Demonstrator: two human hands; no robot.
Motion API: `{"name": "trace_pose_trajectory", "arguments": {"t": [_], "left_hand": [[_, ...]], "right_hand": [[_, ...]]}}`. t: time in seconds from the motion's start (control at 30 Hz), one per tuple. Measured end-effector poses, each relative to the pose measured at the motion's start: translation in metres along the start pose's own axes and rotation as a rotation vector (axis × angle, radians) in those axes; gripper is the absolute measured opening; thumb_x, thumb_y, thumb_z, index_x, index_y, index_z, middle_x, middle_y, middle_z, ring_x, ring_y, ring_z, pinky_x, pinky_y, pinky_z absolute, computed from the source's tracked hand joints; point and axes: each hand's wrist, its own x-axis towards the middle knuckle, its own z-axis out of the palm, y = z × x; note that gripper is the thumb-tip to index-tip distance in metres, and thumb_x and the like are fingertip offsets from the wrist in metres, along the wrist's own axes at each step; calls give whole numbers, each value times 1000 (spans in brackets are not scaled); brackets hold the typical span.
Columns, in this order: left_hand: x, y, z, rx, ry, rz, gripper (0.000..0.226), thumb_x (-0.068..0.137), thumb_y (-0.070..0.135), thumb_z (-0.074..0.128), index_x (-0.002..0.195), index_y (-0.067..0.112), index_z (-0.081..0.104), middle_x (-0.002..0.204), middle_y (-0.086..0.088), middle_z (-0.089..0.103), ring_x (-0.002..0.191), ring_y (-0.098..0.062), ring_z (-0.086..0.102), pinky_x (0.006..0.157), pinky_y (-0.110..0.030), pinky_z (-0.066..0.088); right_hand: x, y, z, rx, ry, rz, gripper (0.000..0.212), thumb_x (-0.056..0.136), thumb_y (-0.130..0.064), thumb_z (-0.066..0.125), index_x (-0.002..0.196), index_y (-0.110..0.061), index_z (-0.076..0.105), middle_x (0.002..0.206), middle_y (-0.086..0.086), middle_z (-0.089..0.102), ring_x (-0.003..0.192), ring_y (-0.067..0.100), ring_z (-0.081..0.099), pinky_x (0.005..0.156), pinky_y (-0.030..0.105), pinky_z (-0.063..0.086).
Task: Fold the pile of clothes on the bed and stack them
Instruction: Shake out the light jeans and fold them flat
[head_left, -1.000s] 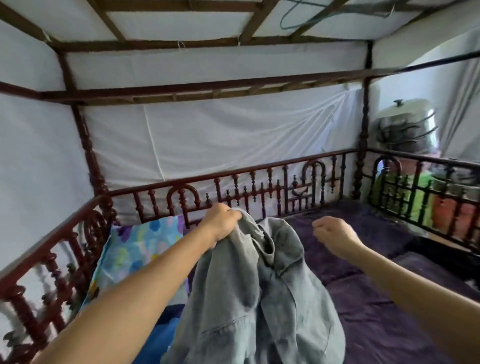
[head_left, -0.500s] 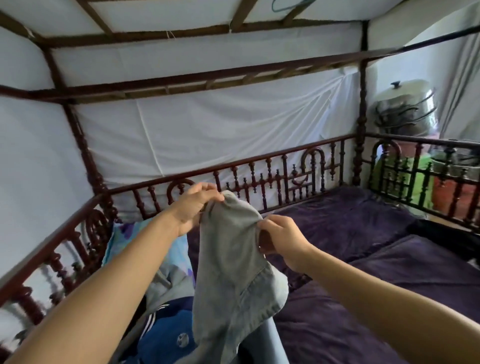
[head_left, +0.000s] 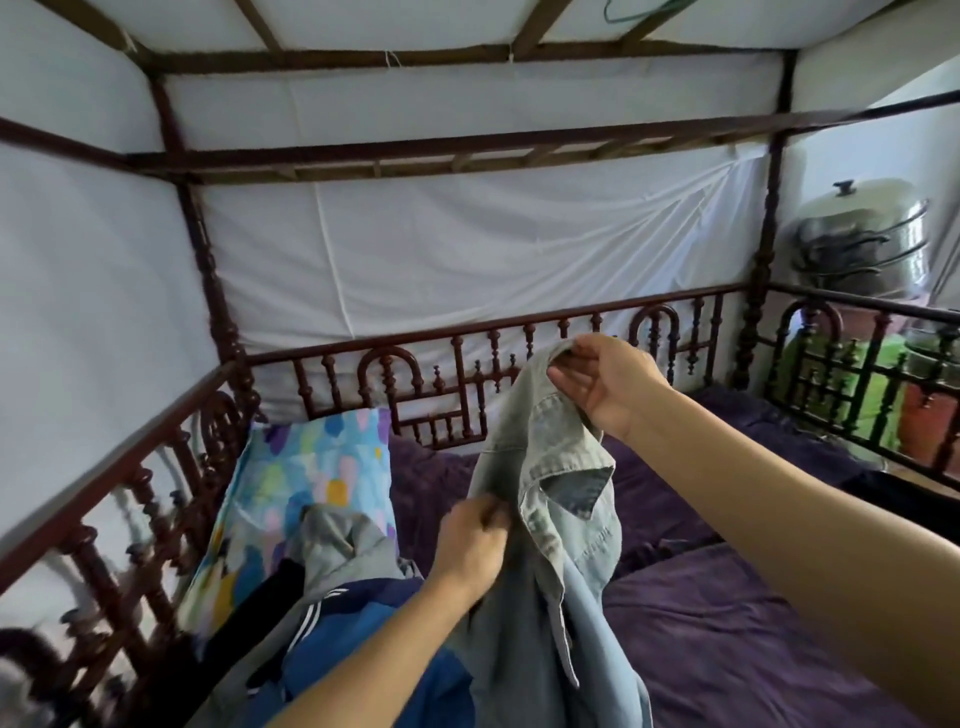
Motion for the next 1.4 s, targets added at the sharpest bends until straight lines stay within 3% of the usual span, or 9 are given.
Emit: {"name": "trace_pose_trajectory", "arguments": {"t": [0.23, 0.33, 0.47, 0.67, 0.77, 0.9, 1.1, 1.27, 1.4], "left_hand": [[17, 21, 7, 55, -394, 45, 64, 57, 73, 74, 101, 27, 65, 95, 11, 70, 88, -3, 64, 75, -22, 48], [12, 31, 46, -50, -313, 112, 29, 88, 31, 64, 70, 8, 63, 70, -4, 62, 67, -14, 54, 66, -31, 41], [41, 52, 33, -296, -150, 43, 20, 96, 17, 52, 89, -1, 59, 76, -7, 64, 65, -16, 54, 59, -31, 46], [26, 58, 69, -80, -743, 40, 65, 61, 54, 84, 113, 23, 60, 106, 8, 68, 97, -5, 65, 81, -22, 52], [16, 62, 112, -151, -558, 62, 21, 85, 29, 65, 79, 9, 65, 76, 6, 64, 69, -9, 56, 69, -33, 44], [54, 66, 91, -244, -266, 7, 23, 92, 12, 52, 71, 6, 58, 73, -12, 67, 66, -22, 55, 64, -38, 45], [18, 94, 116, -221, -747, 118, 47, 65, 49, 83, 101, 24, 66, 94, 3, 73, 84, -6, 69, 71, -23, 54], [31, 89, 133, -209, -425, 179, 14, 90, 3, 55, 80, -6, 60, 77, -16, 62, 73, -13, 50, 67, -34, 40], [62, 105, 88, -128, -174, 301, 18, 96, 5, 46, 81, 6, 57, 75, -7, 60, 69, -17, 53, 60, -24, 41]], "right_hand": [[-1, -26, -44, 101, 147, 5, 17, 98, -9, 50, 83, -2, 53, 75, 13, 61, 57, 20, 65, 44, 23, 54], [-8, -33, -51, 103, 132, -2, 15, 96, -8, 52, 83, -1, 55, 75, 14, 63, 46, 19, 65, 42, 22, 51], [-13, -60, -87, 131, 235, -88, 19, 97, -8, 50, 80, -1, 55, 74, 12, 61, 47, 17, 65, 42, 21, 51], [-20, -65, -112, 178, 272, -93, 22, 97, -7, 47, 77, -2, 51, 76, 12, 57, 61, 18, 62, 40, 20, 50], [-27, -68, -106, 163, 243, -98, 22, 96, -8, 49, 76, -1, 53, 70, 11, 58, 49, 19, 60, 40, 20, 50], [-39, -96, -131, 171, 329, -164, 21, 97, -10, 49, 78, -3, 52, 76, 11, 58, 52, 16, 62, 39, 18, 49], [-42, -92, -142, 228, 341, -144, 19, 98, -9, 46, 82, -2, 52, 79, 11, 55, 68, 18, 59, 43, 18, 52], [-43, -93, -157, 200, 340, -151, 21, 96, -11, 50, 77, -2, 53, 75, 11, 59, 56, 18, 65, 40, 19, 50], [-41, -98, -191, -10, 533, -245, 18, 92, -12, 52, 74, -9, 54, 69, 6, 61, 46, 12, 63, 36, 17, 43]]}}
